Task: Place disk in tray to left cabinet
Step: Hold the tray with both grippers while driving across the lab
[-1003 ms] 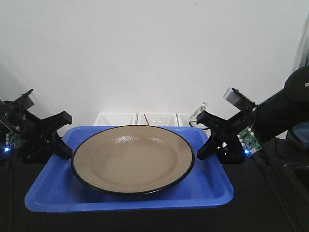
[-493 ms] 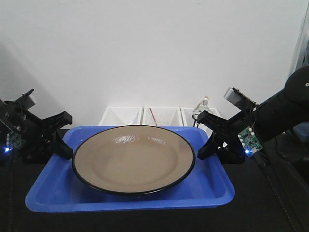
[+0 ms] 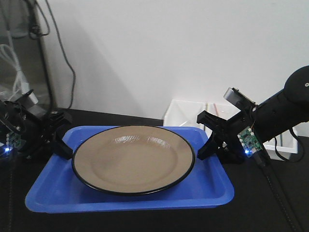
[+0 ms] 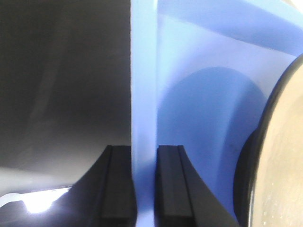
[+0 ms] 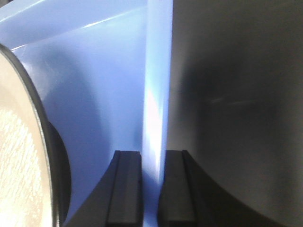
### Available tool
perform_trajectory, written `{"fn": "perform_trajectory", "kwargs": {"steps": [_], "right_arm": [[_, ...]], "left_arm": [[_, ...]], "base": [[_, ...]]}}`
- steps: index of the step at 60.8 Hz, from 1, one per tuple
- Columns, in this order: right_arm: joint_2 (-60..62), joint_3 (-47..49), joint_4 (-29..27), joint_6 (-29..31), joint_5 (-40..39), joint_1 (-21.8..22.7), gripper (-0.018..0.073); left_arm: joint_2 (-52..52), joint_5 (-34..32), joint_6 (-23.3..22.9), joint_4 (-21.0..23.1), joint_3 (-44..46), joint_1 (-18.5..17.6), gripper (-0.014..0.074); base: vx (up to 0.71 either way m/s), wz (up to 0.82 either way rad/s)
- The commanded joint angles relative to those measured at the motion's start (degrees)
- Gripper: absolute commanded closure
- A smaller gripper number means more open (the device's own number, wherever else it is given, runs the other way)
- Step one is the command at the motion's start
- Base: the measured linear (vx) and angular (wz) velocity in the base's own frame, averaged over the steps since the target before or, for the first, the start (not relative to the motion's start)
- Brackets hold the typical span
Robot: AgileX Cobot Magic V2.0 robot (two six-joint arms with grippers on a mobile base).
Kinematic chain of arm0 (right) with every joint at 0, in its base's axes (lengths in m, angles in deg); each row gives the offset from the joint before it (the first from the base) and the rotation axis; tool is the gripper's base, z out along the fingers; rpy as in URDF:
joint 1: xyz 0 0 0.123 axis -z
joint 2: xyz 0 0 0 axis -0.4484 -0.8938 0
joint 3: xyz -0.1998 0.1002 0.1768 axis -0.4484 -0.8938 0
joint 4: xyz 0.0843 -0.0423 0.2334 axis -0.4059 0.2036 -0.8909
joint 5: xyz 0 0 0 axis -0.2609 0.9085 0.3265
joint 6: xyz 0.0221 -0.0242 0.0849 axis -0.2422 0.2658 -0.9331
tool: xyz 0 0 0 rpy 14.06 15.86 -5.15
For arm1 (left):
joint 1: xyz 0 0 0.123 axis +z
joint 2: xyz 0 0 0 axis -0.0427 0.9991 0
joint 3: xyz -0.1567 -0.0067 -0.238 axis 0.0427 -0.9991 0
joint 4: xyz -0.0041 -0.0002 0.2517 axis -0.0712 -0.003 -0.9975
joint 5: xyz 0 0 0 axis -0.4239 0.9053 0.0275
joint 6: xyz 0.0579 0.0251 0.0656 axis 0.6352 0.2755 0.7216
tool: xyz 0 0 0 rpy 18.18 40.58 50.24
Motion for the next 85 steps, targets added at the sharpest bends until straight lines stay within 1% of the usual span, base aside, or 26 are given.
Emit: {"fn": "perform_trajectory", "kwargs": {"steps": [1, 46, 85], "right_arm": [[2.8, 2.5, -14.1, 0.1, -2.8, -1.8, 0.0562], [2.8, 2.5, -14.1, 0.1, -2.7, -1.8, 0.0562], [2.8, 2.5, -14.1, 0.1, -2.8, -1.8, 0.0561]], "left_arm": [[-3.3, 2.1, -0.8, 13.5, 1.9, -2.5, 0.0596], [-3.3, 2.2, -0.8, 13.5, 1.9, -2.4, 0.0596], [-3.3, 2.2, -0.8, 13.5, 1.9, -2.4, 0.0596]], "base": [[-0.15, 0.63], [-0.13, 0.73], [-0.03, 0.71]]}}
